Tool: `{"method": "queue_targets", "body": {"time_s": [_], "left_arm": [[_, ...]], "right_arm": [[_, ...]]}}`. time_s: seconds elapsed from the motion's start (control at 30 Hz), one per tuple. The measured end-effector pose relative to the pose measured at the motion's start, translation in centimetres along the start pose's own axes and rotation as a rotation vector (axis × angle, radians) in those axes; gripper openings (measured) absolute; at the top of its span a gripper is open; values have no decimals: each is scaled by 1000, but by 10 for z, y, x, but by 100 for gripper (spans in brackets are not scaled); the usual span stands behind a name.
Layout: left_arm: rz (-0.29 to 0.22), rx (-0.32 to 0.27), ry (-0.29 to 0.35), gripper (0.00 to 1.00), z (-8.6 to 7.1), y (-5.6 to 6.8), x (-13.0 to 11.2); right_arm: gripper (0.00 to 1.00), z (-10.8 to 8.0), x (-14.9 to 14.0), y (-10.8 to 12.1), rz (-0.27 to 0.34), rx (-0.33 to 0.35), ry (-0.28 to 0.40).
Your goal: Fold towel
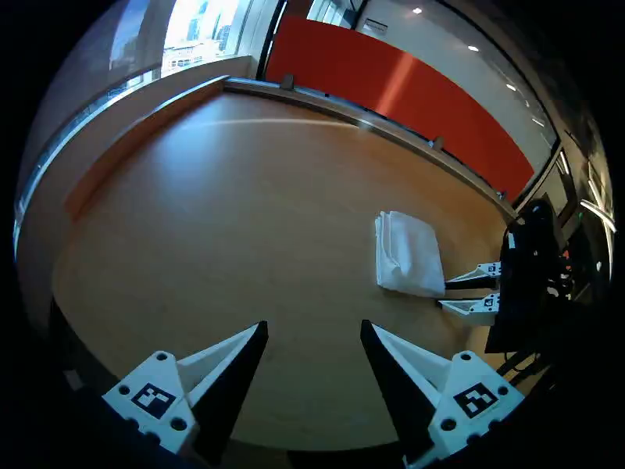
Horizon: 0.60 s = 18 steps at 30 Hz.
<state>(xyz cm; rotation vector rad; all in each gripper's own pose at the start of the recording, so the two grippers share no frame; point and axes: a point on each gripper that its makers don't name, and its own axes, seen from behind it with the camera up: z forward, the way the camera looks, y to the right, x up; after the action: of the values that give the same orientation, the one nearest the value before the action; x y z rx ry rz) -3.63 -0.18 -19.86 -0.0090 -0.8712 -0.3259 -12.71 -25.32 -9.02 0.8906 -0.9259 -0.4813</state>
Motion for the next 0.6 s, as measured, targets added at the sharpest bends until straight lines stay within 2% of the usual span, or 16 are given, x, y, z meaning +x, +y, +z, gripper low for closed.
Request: {"method": "queue_targets", "body": {"time_s": [0.27,0.37,0.6], "left_arm": [[3,-5,-4,88,1,2,-1],[6,-6,-5,88,1,2,-1],[13,-12,-4,87,2,4,0]], "right_arm": [[16,-1,-1,-3,38,8,-2],[8,-2,-1,-4,39,12,-1],[4,-5,7,-2,8,-5,15]]}}
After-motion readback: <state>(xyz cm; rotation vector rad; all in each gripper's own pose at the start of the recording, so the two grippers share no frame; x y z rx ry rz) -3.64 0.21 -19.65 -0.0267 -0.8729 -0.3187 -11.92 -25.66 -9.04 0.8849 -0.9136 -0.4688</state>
